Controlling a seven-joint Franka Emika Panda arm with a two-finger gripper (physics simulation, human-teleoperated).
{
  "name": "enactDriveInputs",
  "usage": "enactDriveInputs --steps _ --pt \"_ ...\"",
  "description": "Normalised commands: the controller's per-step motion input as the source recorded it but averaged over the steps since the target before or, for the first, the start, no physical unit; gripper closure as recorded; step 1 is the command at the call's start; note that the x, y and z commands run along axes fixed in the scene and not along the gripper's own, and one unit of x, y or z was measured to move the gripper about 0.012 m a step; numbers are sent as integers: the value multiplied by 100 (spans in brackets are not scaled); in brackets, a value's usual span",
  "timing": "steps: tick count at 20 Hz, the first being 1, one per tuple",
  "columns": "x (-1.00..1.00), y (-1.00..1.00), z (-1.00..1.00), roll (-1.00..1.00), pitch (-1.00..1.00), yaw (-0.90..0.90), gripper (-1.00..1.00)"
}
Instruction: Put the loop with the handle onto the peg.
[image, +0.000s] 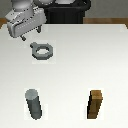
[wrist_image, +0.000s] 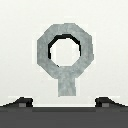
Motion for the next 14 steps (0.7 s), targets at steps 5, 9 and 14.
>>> enactDriveInputs --steps 5,9,14 --pt "20 0 -40 0 0 0 -100" --pt "0 0 -50 0 0 0 -100" --pt "0 0 -40 0 0 0 100"
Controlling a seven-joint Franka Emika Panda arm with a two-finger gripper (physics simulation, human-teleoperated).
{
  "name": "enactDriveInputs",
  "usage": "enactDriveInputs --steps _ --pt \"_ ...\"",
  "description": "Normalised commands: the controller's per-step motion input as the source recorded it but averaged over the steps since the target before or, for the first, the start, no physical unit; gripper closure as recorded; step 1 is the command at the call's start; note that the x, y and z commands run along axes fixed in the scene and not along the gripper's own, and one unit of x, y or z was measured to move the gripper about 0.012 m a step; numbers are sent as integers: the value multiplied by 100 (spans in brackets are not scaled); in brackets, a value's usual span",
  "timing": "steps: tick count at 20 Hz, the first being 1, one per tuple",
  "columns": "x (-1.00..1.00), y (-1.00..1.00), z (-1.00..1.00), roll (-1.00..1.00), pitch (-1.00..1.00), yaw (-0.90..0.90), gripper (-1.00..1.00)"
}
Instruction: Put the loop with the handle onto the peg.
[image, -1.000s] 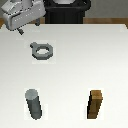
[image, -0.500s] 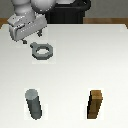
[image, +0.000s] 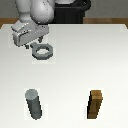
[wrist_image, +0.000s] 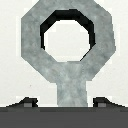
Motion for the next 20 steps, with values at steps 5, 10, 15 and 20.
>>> enactDriveInputs --steps 5,10,15,20 --pt "0 0 0 0 0 0 100" --pt "0 0 0 0 0 0 100" --pt "0 0 40 0 0 0 100" --pt "0 0 100 0 0 0 100"
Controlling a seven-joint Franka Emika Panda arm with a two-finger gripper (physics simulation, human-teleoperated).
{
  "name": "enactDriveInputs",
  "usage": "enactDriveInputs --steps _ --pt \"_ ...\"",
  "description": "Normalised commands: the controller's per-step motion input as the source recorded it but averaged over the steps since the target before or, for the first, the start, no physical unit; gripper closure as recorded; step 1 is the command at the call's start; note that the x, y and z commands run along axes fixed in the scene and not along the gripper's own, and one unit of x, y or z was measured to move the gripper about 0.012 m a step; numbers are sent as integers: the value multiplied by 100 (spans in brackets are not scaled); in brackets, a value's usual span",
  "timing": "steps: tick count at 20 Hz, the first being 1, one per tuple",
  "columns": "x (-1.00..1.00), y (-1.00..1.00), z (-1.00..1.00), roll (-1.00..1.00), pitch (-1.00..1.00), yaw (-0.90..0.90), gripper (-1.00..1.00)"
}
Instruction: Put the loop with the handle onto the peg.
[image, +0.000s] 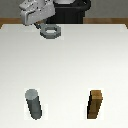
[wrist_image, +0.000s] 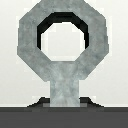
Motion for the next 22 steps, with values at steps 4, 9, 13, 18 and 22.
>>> enactDriveInputs --steps 4,9,13,18,22 --pt "31 0 50 0 0 0 100" --pt "100 0 0 0 0 0 100" --pt "100 0 0 0 0 0 100" --pt "20 -80 0 0 0 0 100" --pt "0 0 25 0 0 0 100"
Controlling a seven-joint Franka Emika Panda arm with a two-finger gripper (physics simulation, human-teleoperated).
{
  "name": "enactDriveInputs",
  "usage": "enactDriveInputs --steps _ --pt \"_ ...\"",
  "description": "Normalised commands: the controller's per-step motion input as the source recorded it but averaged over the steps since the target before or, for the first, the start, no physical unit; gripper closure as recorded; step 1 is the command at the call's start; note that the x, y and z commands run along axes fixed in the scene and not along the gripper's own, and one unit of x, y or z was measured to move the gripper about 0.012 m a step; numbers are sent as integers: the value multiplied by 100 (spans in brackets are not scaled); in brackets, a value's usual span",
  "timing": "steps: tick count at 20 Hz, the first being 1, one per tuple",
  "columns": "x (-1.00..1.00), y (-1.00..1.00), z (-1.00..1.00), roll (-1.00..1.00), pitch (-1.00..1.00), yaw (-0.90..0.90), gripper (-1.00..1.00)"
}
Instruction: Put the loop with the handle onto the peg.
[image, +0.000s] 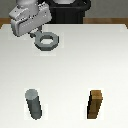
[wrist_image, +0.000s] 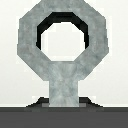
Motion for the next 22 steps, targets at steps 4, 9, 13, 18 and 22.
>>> enactDriveInputs --steps 4,9,13,18,22 --pt "0 0 75 0 0 0 100" --pt "20 0 40 0 0 0 100" --pt "75 0 0 0 0 0 100" --pt "100 0 0 0 0 0 100" --pt "100 0 0 0 0 0 100"
